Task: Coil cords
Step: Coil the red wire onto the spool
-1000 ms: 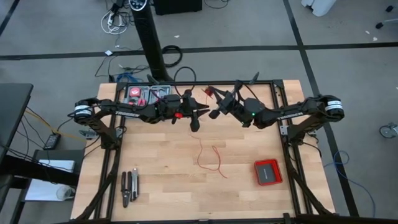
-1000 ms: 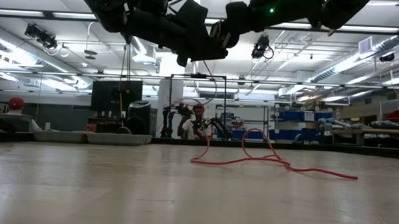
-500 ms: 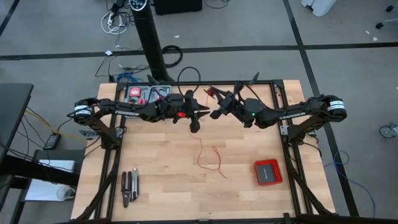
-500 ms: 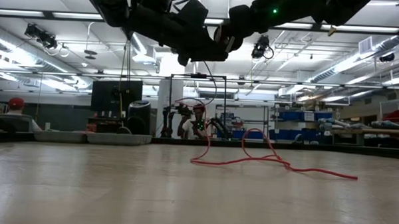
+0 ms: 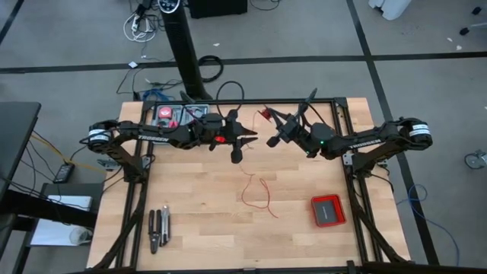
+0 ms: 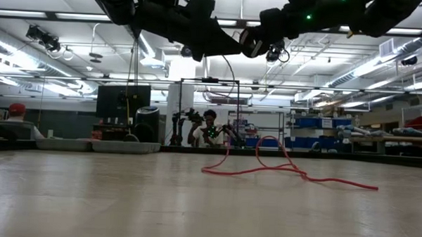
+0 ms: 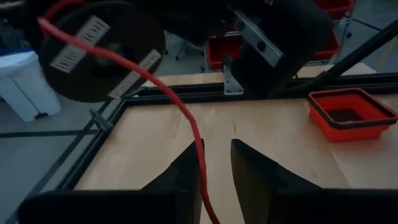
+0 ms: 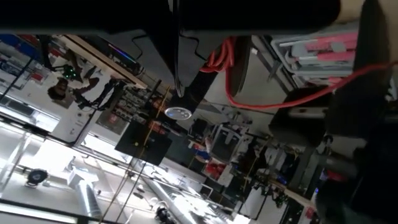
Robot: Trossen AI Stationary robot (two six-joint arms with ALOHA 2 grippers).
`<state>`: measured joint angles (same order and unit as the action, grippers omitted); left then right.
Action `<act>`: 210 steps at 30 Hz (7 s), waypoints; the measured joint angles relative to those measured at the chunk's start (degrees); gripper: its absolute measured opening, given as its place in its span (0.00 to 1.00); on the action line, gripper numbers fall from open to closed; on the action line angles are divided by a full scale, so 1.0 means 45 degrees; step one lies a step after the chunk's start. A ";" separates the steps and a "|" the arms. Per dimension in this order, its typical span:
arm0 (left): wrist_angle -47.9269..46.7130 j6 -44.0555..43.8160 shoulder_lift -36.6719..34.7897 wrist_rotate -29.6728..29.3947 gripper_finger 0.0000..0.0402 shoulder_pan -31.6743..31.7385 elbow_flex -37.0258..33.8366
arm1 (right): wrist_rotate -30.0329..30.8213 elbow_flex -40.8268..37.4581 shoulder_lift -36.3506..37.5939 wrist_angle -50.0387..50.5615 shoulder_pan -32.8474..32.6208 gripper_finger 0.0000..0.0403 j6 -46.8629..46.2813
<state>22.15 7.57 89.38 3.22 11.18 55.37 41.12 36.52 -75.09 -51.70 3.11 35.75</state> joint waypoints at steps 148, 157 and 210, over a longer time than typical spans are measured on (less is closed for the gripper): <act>-0.3806 0.2986 0.1020 -0.2294 0.00 -0.1832 0.3667 | 0.0175 -0.0143 -0.0161 0.1240 -0.0677 0.00 0.5905; -0.3390 0.3173 0.1049 -0.2234 0.08 -0.2518 0.3667 | 0.0435 -0.0143 -0.0156 -0.0336 -0.1093 0.00 0.7538; -0.7915 0.4664 0.0948 -0.8391 0.25 -0.4456 0.5095 | -0.0072 -0.1285 -0.0151 -0.6131 -0.1826 0.00 0.5973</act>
<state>-13.46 28.56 93.65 -34.54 -8.87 78.30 40.80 30.74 -75.77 -79.29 -5.10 62.63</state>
